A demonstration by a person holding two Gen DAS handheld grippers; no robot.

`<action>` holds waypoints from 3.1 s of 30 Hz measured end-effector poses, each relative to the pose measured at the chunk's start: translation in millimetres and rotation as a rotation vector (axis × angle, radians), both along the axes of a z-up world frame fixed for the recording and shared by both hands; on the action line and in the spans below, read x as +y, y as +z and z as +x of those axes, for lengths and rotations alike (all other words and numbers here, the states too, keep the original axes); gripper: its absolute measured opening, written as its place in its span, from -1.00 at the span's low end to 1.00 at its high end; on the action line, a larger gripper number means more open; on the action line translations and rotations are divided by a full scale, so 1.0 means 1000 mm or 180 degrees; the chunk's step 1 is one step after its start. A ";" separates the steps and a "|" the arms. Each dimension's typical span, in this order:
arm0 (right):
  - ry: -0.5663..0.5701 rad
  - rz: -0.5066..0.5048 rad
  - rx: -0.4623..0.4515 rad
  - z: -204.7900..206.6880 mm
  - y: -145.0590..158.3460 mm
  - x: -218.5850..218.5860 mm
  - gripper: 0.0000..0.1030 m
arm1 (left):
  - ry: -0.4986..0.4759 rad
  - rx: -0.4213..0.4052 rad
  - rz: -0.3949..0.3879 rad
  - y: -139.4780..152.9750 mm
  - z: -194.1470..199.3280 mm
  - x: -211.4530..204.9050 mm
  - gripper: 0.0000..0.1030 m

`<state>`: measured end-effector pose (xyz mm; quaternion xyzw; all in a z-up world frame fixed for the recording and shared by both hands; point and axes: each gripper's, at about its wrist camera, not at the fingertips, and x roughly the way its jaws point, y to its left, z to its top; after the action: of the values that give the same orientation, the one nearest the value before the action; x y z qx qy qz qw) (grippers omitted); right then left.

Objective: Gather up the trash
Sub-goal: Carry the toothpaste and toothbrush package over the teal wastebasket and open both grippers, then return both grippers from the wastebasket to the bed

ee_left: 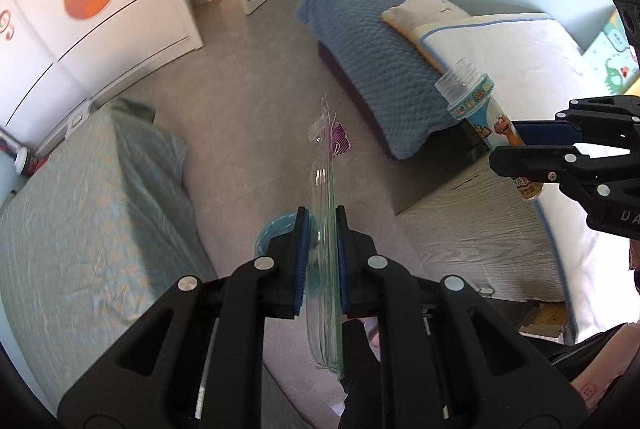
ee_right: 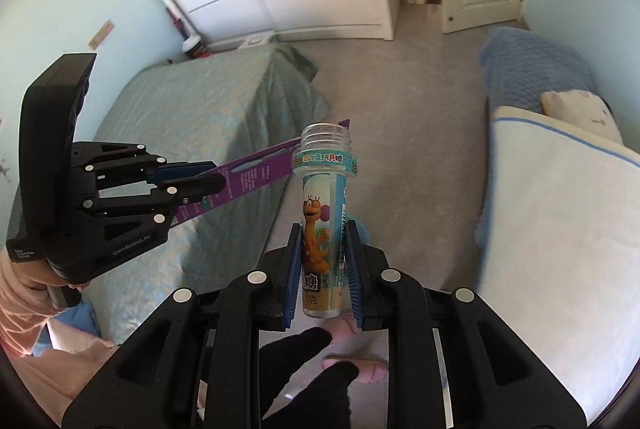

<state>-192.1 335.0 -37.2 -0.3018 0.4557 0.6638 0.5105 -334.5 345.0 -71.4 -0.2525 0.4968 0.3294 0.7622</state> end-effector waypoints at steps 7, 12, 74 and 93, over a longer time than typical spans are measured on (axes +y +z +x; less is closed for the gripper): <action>0.0262 -0.0126 0.0059 -0.035 -0.018 0.020 -0.58 | 0.0183 0.0066 -0.0083 -0.012 -0.034 0.006 -0.79; 0.0429 -0.0192 0.0051 -0.055 -0.027 0.028 -0.58 | 0.0280 0.0090 -0.0136 -0.020 -0.050 0.009 -0.79; -0.1190 -0.0099 0.0081 0.064 -0.019 -0.094 0.74 | -0.0686 0.0222 -0.0257 -0.026 0.061 -0.052 0.81; -0.2807 -0.0031 -0.0111 0.152 -0.002 -0.275 0.75 | -0.2104 0.0140 0.0004 0.004 0.196 -0.153 0.87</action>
<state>-39.9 60.3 -39.2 -0.0921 0.5353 0.3752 0.7511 -138.7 192.3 -67.8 -0.0701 0.5679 0.0699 0.8171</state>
